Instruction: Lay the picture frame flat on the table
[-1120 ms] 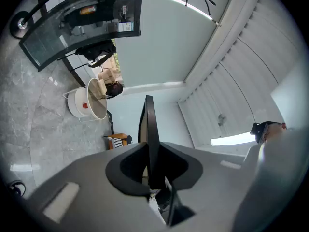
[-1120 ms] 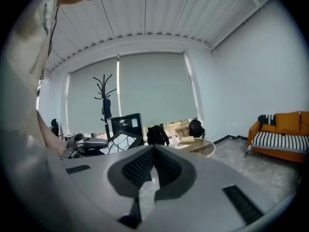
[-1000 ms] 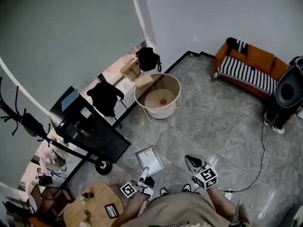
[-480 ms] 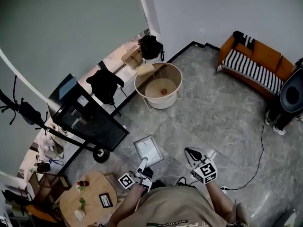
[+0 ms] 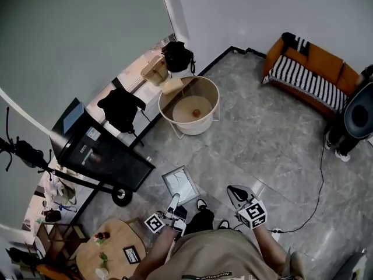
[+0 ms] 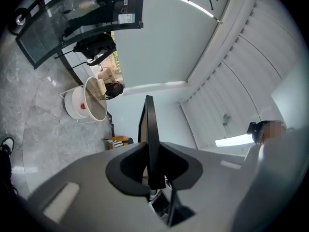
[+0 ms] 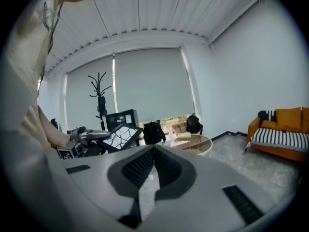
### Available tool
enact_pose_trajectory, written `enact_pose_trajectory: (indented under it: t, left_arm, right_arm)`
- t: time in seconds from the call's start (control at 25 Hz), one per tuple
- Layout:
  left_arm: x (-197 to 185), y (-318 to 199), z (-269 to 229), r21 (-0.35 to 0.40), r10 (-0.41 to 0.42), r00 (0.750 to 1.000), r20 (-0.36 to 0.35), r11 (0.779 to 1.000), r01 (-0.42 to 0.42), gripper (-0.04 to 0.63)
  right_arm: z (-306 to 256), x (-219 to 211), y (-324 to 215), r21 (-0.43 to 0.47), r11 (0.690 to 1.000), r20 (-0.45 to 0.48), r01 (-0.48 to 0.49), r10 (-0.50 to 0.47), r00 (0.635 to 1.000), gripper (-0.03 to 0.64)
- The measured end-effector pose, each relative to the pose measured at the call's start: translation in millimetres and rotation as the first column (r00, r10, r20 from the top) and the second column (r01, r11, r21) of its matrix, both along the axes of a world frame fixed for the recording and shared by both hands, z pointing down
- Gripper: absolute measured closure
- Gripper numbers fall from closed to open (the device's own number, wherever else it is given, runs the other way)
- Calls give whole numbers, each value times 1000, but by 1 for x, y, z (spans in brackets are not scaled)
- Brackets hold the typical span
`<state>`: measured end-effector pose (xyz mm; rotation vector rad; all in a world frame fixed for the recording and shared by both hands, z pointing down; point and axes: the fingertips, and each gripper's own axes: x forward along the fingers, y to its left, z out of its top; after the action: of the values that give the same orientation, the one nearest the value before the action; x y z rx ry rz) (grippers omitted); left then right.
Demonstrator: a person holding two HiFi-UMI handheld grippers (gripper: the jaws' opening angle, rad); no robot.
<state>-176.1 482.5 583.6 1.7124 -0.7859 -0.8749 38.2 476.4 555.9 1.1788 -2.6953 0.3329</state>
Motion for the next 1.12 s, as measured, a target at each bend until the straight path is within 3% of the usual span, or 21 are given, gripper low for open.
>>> enact_pose_trajectory:
  t: [0.2,0.44,0.64,1.12]
  left_arm:
    - [0,-59,5,-8,17,998,-55,1000,-17,529]
    - [-2,-135,7,5,78,995,-69,997,-77,529]
    - [-4,-178,11,10,142,987,-71,990,-142,529]
    - [-25,-263,30,-47,109,990,-86,992,-113,529]
  right_arm:
    - [1,-3,-44,-23,999,-29,-28,27,999,611]
    - [-18,-23,-114,39,999,-78,-26,29,997,611]
    - [-12,-30,-154,26,994,-43,-106,107,993,611]
    - [-11,-28,-261,6,985,-16,-173,173,985,611]
